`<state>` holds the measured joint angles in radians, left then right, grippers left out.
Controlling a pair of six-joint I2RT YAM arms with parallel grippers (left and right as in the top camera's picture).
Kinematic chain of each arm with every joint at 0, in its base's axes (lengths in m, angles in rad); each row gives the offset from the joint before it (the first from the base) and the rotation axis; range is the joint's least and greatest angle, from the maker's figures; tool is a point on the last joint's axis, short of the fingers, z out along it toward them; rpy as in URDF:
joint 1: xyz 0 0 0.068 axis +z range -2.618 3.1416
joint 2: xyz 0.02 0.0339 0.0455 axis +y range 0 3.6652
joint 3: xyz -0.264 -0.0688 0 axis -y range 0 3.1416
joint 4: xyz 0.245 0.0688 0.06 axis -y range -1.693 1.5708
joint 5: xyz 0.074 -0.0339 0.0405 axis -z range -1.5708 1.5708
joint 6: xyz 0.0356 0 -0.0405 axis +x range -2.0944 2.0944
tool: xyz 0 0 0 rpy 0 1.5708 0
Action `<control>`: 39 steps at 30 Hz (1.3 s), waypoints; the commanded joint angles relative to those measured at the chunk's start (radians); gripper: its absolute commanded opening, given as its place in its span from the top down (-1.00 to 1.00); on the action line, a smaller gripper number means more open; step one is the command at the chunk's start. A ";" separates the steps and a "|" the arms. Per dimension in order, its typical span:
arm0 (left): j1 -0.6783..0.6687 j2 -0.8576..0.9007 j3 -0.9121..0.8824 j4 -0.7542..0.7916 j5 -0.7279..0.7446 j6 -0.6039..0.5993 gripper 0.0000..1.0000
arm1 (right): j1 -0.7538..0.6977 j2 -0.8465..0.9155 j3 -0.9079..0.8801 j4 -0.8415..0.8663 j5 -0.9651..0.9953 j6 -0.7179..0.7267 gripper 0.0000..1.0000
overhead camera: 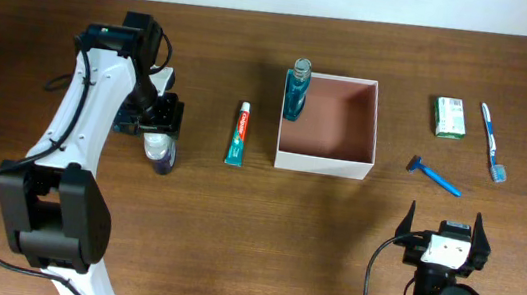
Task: Pack container
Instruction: 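Close the left gripper around the foam pump bottle's pump head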
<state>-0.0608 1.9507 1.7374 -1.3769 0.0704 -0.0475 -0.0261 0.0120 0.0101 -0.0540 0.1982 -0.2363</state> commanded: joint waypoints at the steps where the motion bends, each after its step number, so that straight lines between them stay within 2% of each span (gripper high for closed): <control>1: -0.003 -0.014 0.015 0.001 -0.015 0.011 -0.28 | 0.006 -0.006 -0.005 -0.008 0.020 0.005 -0.98; 17: -0.003 -0.014 0.111 -0.054 -0.044 0.011 -0.25 | 0.006 -0.006 -0.005 -0.008 0.020 0.005 -0.98; 39: -0.003 -0.014 0.111 -0.071 -0.033 0.011 -0.25 | 0.006 -0.006 -0.005 -0.008 0.020 0.005 -0.98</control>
<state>-0.0608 1.9507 1.8309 -1.4509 0.0410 -0.0452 -0.0261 0.0120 0.0101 -0.0540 0.1982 -0.2359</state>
